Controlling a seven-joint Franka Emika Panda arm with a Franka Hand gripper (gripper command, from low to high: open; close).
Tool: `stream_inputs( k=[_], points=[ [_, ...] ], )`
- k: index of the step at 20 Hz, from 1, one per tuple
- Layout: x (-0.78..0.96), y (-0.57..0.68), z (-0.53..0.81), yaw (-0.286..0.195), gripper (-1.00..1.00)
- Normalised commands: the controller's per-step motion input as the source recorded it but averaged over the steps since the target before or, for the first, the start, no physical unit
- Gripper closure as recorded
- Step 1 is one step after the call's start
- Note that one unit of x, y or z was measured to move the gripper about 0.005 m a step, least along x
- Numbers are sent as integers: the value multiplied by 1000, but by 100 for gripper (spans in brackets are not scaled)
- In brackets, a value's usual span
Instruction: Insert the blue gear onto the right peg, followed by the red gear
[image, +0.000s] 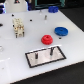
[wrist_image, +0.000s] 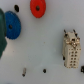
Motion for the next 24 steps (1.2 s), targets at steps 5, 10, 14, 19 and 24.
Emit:
stream_inputs(
  k=[5,10,14,19,24],
  points=[
    [-533,666,6,0,-100],
    [-470,661,-14,0,-100],
    [-286,585,-176,0,-100],
    [-213,491,-366,0,-100],
    [-162,380,-453,0,-100]
  ],
)
